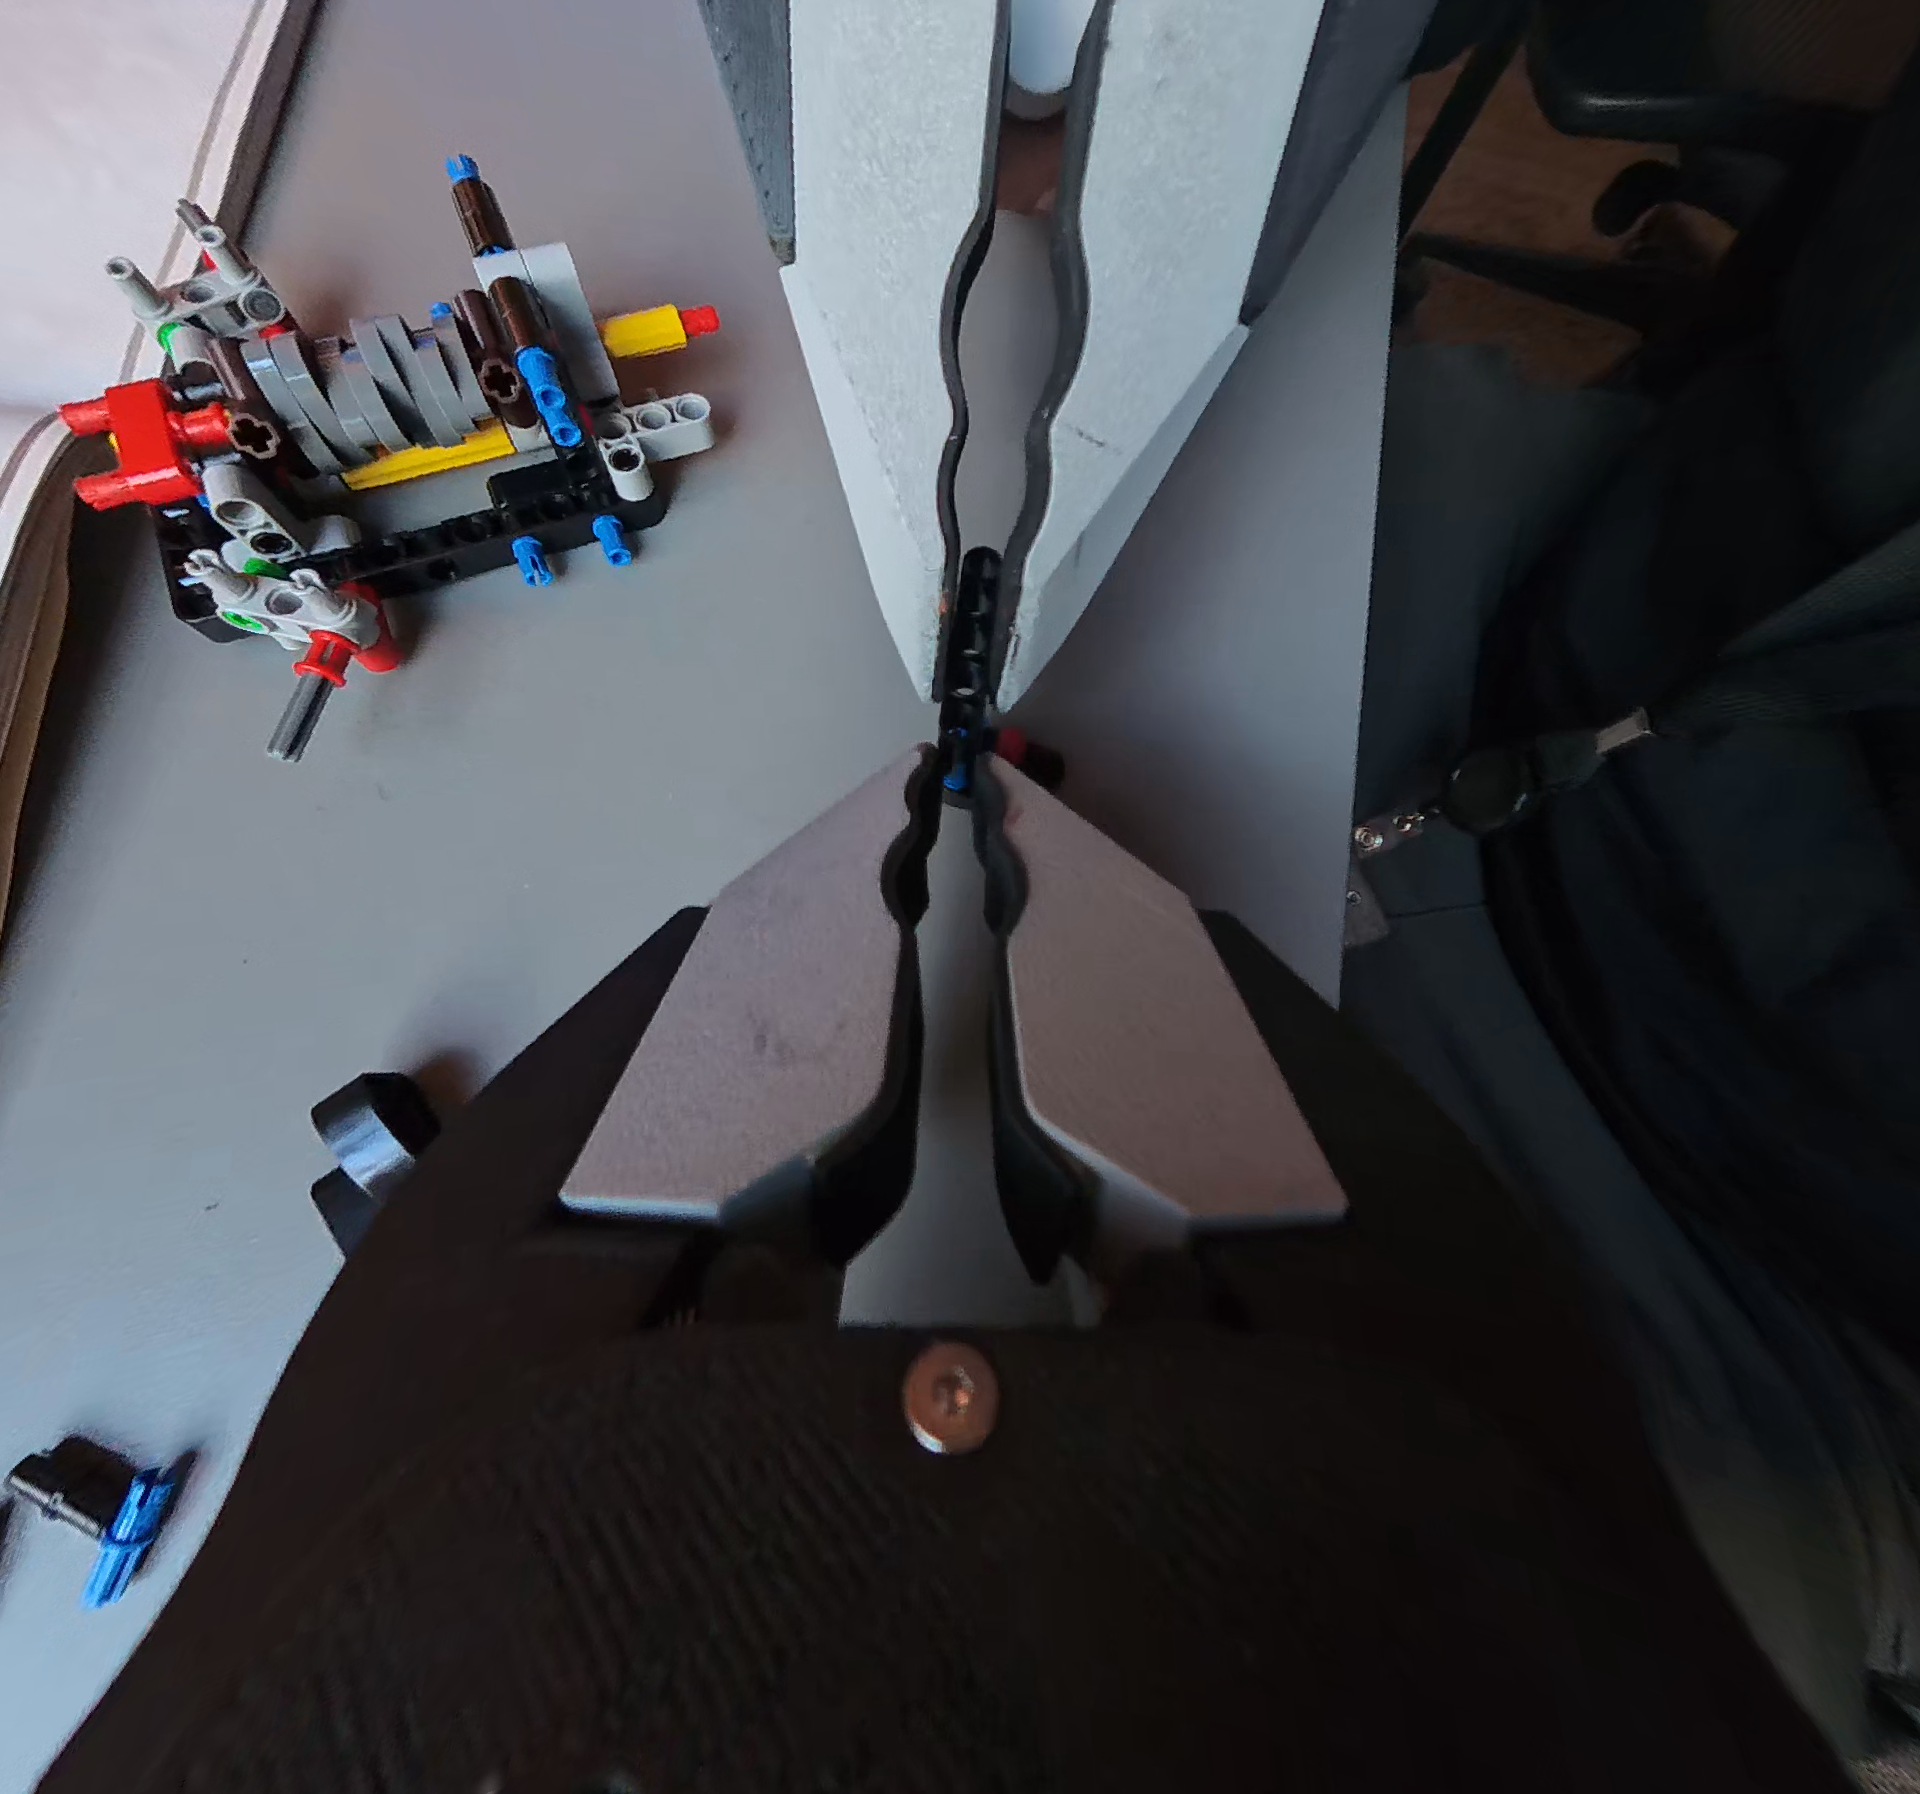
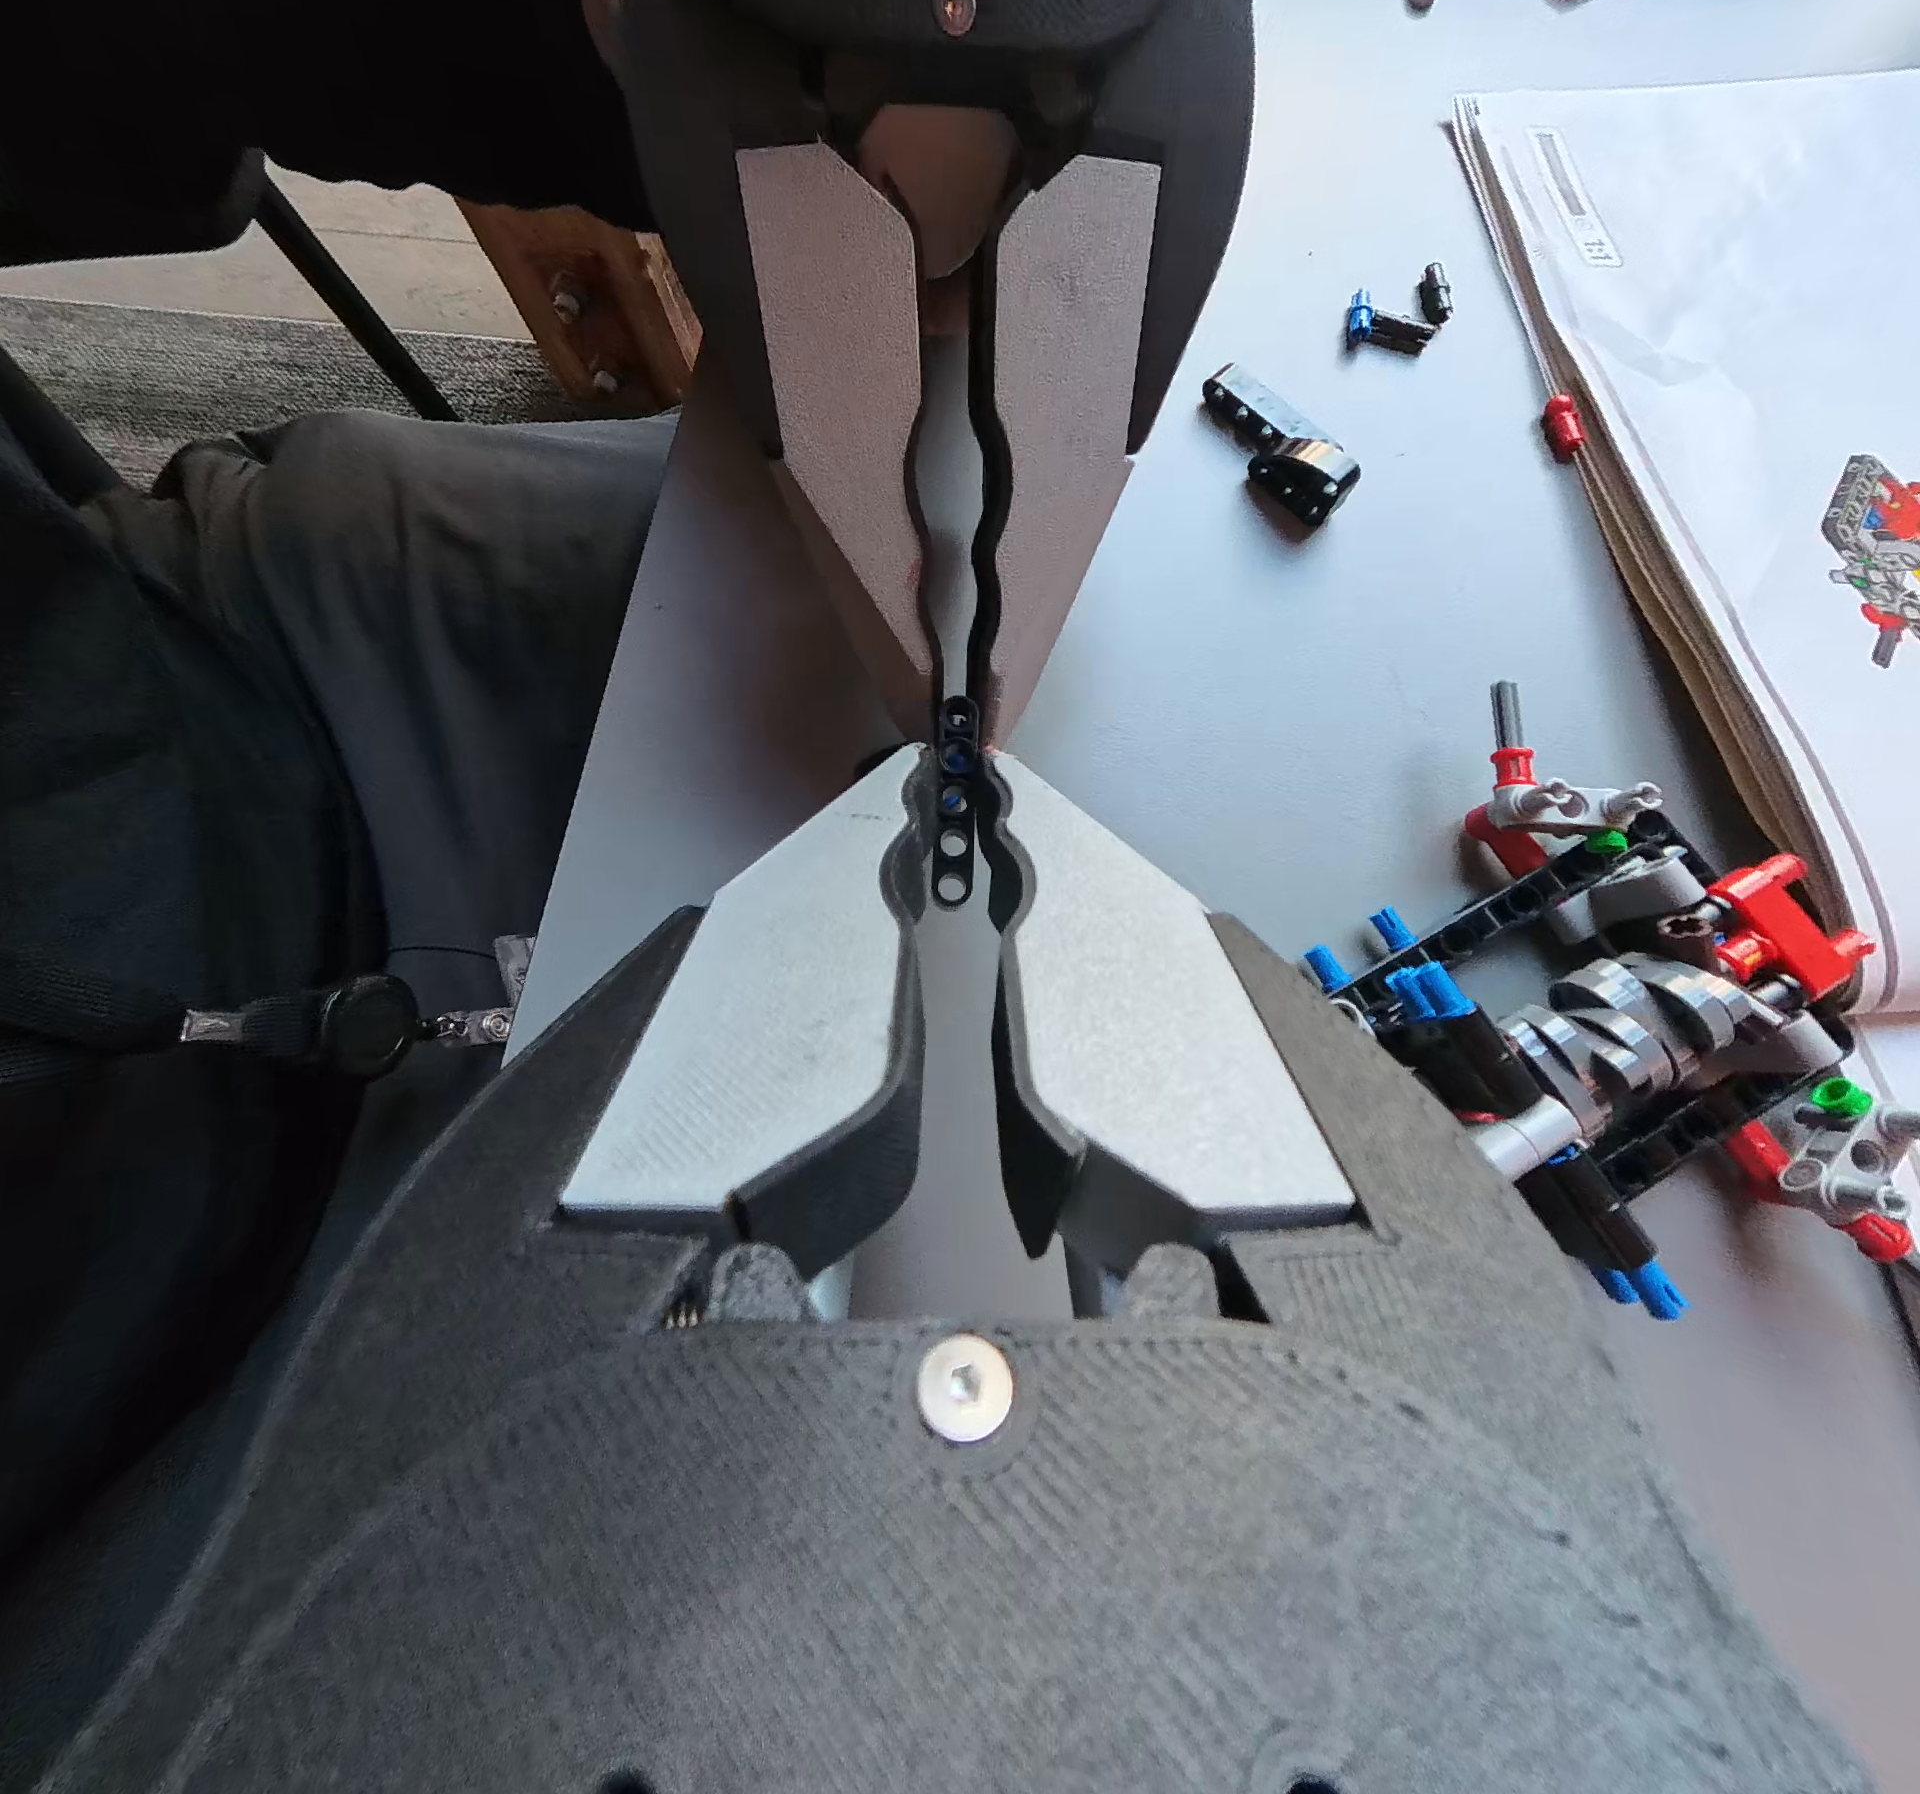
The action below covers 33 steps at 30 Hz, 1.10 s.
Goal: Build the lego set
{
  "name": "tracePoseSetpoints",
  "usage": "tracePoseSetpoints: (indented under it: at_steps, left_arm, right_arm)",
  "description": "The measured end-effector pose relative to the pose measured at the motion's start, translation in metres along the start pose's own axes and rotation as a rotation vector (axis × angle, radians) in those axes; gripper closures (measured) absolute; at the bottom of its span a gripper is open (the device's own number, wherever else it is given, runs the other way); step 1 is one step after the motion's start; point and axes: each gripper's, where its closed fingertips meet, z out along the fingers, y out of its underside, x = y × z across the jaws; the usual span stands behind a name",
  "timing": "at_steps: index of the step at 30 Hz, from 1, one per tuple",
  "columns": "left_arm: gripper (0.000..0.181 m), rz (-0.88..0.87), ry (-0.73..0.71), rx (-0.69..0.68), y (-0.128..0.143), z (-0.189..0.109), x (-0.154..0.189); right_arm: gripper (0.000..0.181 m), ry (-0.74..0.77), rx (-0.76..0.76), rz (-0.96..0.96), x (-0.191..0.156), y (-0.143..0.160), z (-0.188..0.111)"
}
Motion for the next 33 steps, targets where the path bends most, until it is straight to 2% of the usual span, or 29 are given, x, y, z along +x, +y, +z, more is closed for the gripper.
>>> tracePoseSetpoints:
  at_steps: [9,13,16,25,30,33]
  left_arm:
    - [0.178,-0.077,-0.009,0.005,-0.002,0.003,-0.001]
    - [0.178,-0.068,-0.055,0.005,-0.005,0.006,-0.003]
    - [0.178,-0.076,-0.038,0.006,-0.005,0.007,-0.003]
    - [0.178,-0.057,-0.047,0.004,-0.005,0.007,-0.002]
    - [0.178,-0.055,-0.048,0.003,-0.005,0.007,-0.002]
    - [0.178,-0.059,-0.047,0.004,-0.005,0.007,-0.003]
  right_arm:
    - [0.176,0.021,-0.047,-0.039,0.002,0.003,-0.002]
    - [0.177,0.029,-0.121,-0.100,0.003,0.005,-0.005]
    - [0.176,0.018,-0.181,-0.184,0.004,0.006,-0.006]
    - [0.176,-0.084,-0.433,-0.366,0.005,0.010,-0.006]
    - [0.176,-0.118,-0.491,-0.362,0.006,0.017,-0.001]
    - [0.176,-0.113,-0.468,-0.339,0.006,0.016,-0.001]
